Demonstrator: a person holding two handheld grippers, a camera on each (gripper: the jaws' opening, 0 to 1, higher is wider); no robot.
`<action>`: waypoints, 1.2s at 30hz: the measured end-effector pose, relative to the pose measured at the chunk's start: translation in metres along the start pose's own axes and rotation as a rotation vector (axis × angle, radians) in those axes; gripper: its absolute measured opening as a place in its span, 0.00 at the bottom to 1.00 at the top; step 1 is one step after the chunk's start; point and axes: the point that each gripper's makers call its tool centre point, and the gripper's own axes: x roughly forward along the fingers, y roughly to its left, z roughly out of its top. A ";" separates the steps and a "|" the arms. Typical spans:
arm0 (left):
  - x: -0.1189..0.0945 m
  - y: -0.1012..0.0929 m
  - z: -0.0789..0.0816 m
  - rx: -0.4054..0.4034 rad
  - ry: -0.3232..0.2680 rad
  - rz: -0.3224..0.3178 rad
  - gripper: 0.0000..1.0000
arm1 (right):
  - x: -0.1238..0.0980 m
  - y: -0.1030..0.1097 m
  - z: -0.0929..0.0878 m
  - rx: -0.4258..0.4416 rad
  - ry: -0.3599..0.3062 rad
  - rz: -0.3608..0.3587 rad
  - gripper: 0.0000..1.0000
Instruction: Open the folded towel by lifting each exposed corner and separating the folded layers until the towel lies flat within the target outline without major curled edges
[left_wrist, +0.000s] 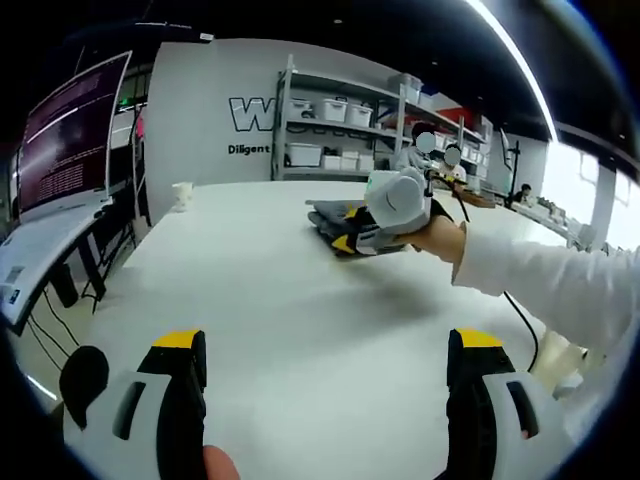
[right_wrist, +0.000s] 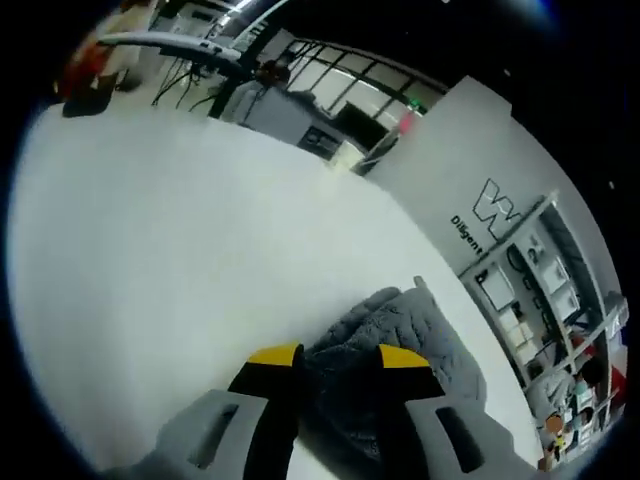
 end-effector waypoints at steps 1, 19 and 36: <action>0.000 0.000 0.000 0.000 0.000 0.000 1.00 | 0.001 -0.001 0.000 0.009 -0.004 0.006 0.20; -0.002 -0.006 0.003 0.010 -0.007 -0.004 1.00 | -0.031 -0.007 -0.004 0.206 -0.062 0.047 0.04; -0.002 -0.010 0.003 0.021 -0.007 -0.012 1.00 | -0.047 -0.039 0.001 0.254 -0.126 -0.030 0.04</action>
